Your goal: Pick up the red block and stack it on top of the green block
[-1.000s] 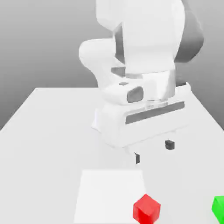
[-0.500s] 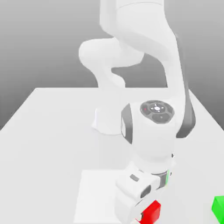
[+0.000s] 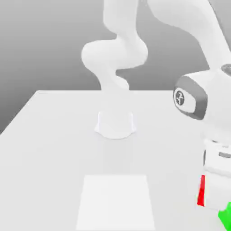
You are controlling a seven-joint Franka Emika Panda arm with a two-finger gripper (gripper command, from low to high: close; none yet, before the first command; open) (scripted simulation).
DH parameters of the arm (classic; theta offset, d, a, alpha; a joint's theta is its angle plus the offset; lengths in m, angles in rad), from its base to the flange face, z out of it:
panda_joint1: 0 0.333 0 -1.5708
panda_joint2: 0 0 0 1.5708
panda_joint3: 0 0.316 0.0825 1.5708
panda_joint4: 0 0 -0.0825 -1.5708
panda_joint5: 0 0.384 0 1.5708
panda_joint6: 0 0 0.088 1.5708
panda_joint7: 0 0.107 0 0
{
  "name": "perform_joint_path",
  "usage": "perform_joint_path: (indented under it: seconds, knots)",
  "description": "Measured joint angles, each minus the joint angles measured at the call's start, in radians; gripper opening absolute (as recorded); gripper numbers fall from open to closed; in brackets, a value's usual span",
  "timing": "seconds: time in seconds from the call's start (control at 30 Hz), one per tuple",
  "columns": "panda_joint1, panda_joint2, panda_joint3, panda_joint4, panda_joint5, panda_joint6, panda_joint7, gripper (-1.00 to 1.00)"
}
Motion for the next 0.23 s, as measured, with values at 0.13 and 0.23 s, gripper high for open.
perform_joint_path:
  seconds: [0.13,0.23]
  knots:
    - [0.022,0.073,-0.002,0.020,-0.024,0.052,-0.001,1.00]
    - [0.022,0.073,-0.002,0.020,-0.024,0.052,-0.001,1.00]
